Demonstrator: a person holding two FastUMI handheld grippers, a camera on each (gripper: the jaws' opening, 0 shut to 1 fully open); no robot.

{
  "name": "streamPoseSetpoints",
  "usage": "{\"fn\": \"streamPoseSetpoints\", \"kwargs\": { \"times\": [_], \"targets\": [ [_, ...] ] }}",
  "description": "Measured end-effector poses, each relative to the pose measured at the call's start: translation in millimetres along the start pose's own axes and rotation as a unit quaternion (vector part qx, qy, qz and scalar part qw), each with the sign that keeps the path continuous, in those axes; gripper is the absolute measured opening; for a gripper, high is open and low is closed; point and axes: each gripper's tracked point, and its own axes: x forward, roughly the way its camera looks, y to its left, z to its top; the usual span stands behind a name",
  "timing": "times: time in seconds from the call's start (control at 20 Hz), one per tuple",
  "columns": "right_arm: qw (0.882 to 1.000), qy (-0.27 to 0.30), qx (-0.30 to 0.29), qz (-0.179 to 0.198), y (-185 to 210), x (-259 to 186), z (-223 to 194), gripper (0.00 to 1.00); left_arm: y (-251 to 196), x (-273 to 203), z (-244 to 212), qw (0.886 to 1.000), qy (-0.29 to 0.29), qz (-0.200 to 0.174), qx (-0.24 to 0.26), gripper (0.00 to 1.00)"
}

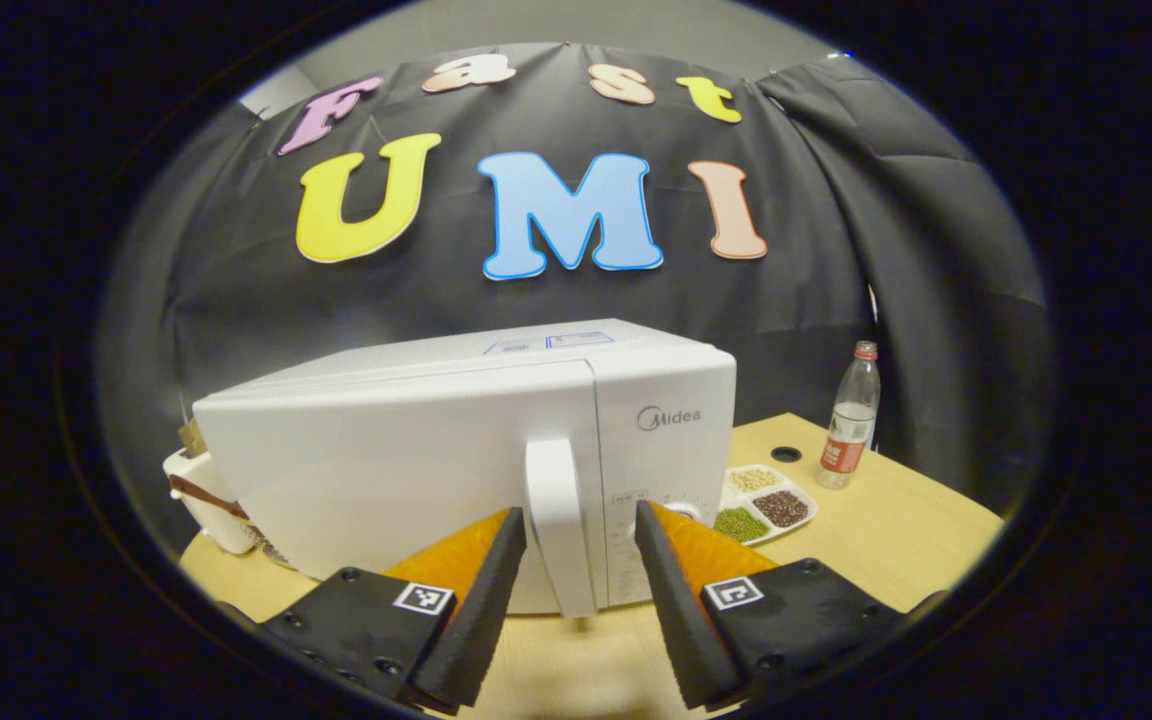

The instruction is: Open the microwave oven with the left hand, put the food in, and close the microwave oven.

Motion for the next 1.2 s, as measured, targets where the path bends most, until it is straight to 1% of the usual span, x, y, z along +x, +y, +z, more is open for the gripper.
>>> {"fn": "streamPoseSetpoints", "kwargs": {
  "times": [0.05, 0.1, 0.15, 0.2, 0.25, 0.3, 0.35, 0.4, 0.5, 0.6, 0.75, 0.8, 0.85, 0.9, 0.95, 1.0, 1.1, 1.2],
  "targets": [
    [1.000, 0.002, 0.002, 0.000, -3, 1, -3, 0.83, 2, 0, 1, 1.000, -0.001, 0.008, 0.003, 0.72],
    [1.000, 0.002, 0.003, -0.001, -5, 1, -3, 0.83, 3, 3, 1, 1.000, 0.001, 0.010, 0.005, 0.57],
    [1.000, 0.002, 0.003, -0.001, -7, 2, -5, 0.83, 6, 2, 1, 1.000, 0.000, 0.017, 0.008, 0.55],
    [1.000, 0.003, 0.004, 0.001, -8, 3, -5, 0.83, 9, 1, 0, 1.000, 0.002, 0.023, 0.010, 0.47],
    [1.000, 0.003, 0.004, 0.002, -10, 3, -6, 0.83, 9, 4, 0, 1.000, 0.006, 0.023, 0.006, 0.44],
    [1.000, 0.004, 0.006, 0.003, -11, 3, -7, 0.83, 9, 7, 0, 1.000, 0.009, 0.023, 0.001, 0.38],
    [1.000, 0.003, 0.008, 0.004, -12, 3, -8, 0.83, 8, 6, -2, 1.000, 0.014, 0.024, -0.005, 0.37],
    [1.000, 0.004, 0.010, 0.007, -13, 3, -8, 0.83, 8, 5, -1, 1.000, 0.016, 0.025, -0.009, 0.34],
    [1.000, 0.006, 0.013, 0.014, -12, 4, -11, 0.83, 8, 5, 0, 0.999, 0.019, 0.024, -0.008, 0.27],
    [1.000, 0.004, 0.013, 0.021, -12, 6, -12, 0.83, 8, 5, 0, 0.999, 0.024, 0.015, -0.027, 0.19],
    [0.999, 0.000, 0.011, 0.034, -9, 8, -13, 0.83, 9, 2, -2, 0.999, 0.036, 0.013, -0.035, 0.14],
    [0.999, -0.001, 0.010, 0.038, -7, 11, -13, 0.83, 10, -3, -5, 0.998, 0.046, 0.015, -0.037, 0.10],
    [0.999, -0.001, 0.010, 0.042, -6, 12, -13, 0.83, 10, -16, -14, 0.997, 0.056, 0.020, -0.048, 0.10],
    [0.999, -0.003, 0.014, 0.047, -5, 14, -12, 0.83, 12, -29, -8, 0.998, 0.032, 0.025, -0.047, 0.07],
    [0.998, -0.003, 0.022, 0.055, -1, 17, -13, 0.81, 14, -41, -8, 0.999, 0.021, 0.025, -0.040, 0.08],
    [0.997, -0.001, 0.029, 0.068, 6, 18, -14, 0.83, 16, -51, -13, 0.999, 0.026, 0.021, -0.037, 0.07],
    [0.995, 0.002, 0.029, 0.092, 20, 25, -18, 0.83, 18, -65, -20, 0.998, 0.036, 0.008, -0.049, 0.08],
    [0.993, 0.001, 0.031, 0.112, 31, 29, -17, 0.83, 22, -78, -22, 0.998, 0.042, 0.004, -0.050, 0.07]
  ]
}}
